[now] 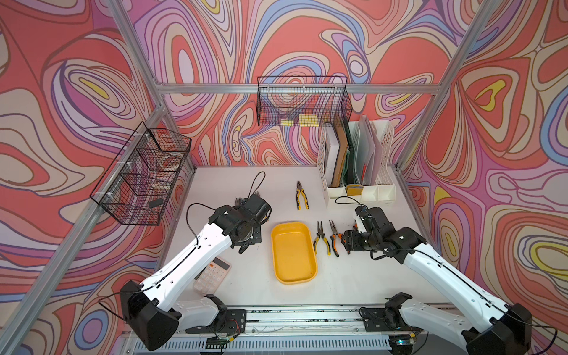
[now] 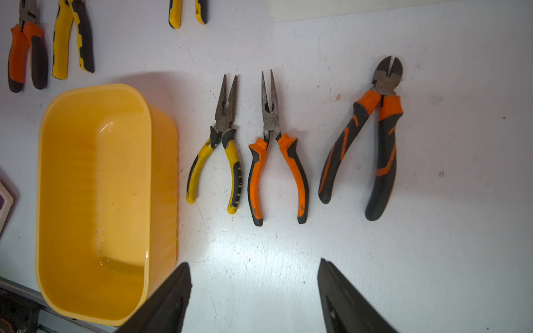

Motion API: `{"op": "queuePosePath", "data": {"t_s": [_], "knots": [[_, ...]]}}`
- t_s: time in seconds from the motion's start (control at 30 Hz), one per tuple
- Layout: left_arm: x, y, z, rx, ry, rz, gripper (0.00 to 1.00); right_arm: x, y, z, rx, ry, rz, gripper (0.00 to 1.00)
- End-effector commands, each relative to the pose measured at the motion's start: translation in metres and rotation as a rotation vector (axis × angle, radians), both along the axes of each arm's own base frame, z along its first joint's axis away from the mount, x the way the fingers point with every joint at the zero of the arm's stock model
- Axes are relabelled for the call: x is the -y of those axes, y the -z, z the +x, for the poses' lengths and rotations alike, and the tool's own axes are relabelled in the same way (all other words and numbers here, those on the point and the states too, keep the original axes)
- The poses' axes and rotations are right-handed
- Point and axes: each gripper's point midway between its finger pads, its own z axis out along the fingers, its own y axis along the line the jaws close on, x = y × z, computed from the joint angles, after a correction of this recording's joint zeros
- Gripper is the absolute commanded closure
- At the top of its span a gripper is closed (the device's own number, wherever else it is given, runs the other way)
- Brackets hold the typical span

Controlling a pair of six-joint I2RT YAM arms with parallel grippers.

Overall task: Take the pliers out of the storage box
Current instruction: Place the pliers at the center of the board.

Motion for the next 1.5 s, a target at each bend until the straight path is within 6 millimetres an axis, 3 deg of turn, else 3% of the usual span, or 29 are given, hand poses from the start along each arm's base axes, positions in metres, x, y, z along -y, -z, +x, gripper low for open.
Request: {"op": "queuePosePath", "data": {"t_s": [0.0, 0.27, 0.73, 1.47], "knots": [[0.015, 0.024, -0.006, -0.037, -0.042, -0.105, 1.00, 0.000, 0.000, 0.001, 0.007, 0.002, 0.004, 0.27], [0.016, 0.071, -0.021, -0.092, -0.112, -0.158, 1.00, -0.001, 0.001, 0.000, 0.001, -0.002, 0.006, 0.27], [0.027, 0.115, -0.011, -0.166, -0.174, -0.230, 1.00, -0.001, 0.004, 0.001, -0.008, -0.001, 0.002, 0.27], [0.025, 0.149, 0.008, -0.223, -0.211, -0.211, 1.00, 0.000, 0.006, 0.001, -0.015, 0.002, -0.006, 0.26]]}}
